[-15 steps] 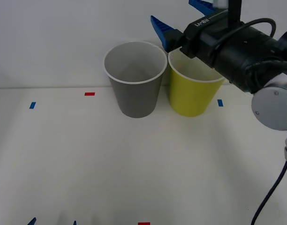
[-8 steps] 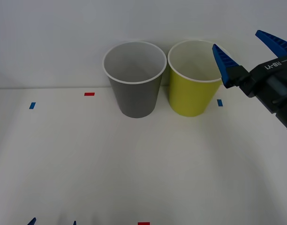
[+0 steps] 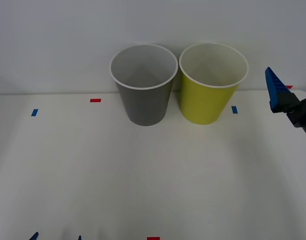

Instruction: Put cans in the gray bin and PET bottles in the light green bin.

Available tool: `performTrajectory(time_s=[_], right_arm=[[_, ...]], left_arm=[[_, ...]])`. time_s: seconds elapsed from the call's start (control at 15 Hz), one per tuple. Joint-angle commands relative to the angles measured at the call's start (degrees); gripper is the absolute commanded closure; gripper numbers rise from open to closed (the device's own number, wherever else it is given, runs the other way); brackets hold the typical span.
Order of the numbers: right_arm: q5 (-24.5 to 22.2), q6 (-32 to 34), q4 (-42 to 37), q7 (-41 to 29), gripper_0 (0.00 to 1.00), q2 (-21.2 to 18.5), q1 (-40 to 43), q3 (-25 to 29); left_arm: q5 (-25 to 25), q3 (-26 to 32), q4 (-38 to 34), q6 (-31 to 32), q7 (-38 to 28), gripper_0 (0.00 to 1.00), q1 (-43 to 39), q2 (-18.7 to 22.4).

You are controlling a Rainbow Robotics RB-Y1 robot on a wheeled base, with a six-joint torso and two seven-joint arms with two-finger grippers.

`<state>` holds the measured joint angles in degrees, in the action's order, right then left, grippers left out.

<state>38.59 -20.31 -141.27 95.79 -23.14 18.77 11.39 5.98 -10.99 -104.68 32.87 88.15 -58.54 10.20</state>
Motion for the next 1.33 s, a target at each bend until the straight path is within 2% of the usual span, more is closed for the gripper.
performTrajectory(time_s=[0.07,0.4,0.6,0.8,1.0,1.33], right_arm=[[-0.5,0.0,0.3,0.0,0.0,-0.8,0.4,0.3],[-1.2,-0.1,0.3,0.5,0.0,0.2,2.2,-0.2],[-1.6,-0.1,0.3,2.1,0.0,5.3,3.4,-1.0],[-6.2,0.4,0.4,2.4,0.0,6.4,4.0,-2.5],[-11.8,11.5,5.6,2.4,0.0,7.1,8.0,-6.6],[-13.5,20.0,7.2,2.8,0.0,6.7,20.0,-10.9]], left_arm=[[0.0,0.0,0.0,0.0,0.0,0.0,0.0,0.0],[0.0,0.0,0.0,0.0,0.0,0.0,0.0,0.0],[0.0,0.0,0.0,0.0,0.0,0.0,0.0,0.0],[0.0,0.0,0.0,0.0,0.0,0.0,0.0,0.0],[0.0,0.0,0.0,0.0,0.0,0.0,0.0,0.0],[0.0,0.0,0.0,0.0,0.0,0.0,0.0,0.0]])
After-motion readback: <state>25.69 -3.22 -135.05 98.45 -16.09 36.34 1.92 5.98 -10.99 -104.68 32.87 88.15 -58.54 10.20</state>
